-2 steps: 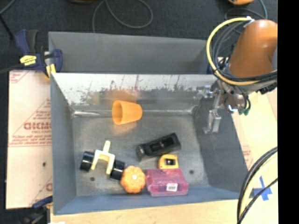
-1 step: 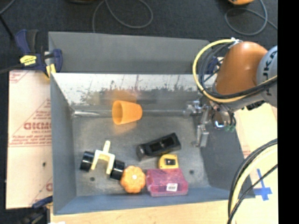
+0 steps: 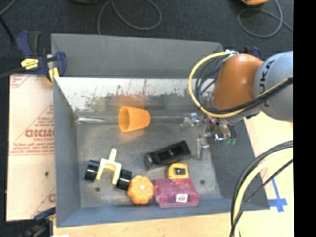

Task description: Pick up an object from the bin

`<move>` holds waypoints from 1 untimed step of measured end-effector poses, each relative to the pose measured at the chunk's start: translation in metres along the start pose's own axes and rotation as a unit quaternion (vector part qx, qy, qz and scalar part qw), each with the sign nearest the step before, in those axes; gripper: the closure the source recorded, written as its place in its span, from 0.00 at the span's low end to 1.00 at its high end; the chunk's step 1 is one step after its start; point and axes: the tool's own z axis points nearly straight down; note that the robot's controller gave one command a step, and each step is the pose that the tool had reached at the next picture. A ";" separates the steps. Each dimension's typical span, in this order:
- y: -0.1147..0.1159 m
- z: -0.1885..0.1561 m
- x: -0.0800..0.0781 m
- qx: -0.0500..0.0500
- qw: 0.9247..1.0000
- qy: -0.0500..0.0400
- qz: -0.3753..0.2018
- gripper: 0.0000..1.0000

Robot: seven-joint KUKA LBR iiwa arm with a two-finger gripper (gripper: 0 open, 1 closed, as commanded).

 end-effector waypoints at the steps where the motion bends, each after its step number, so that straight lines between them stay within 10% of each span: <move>1: 0.011 0.020 -0.013 0.000 0.993 0.000 -0.119 0.00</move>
Offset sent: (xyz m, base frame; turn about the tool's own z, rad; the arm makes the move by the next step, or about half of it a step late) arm -0.0128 0.0624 -0.0509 0.2804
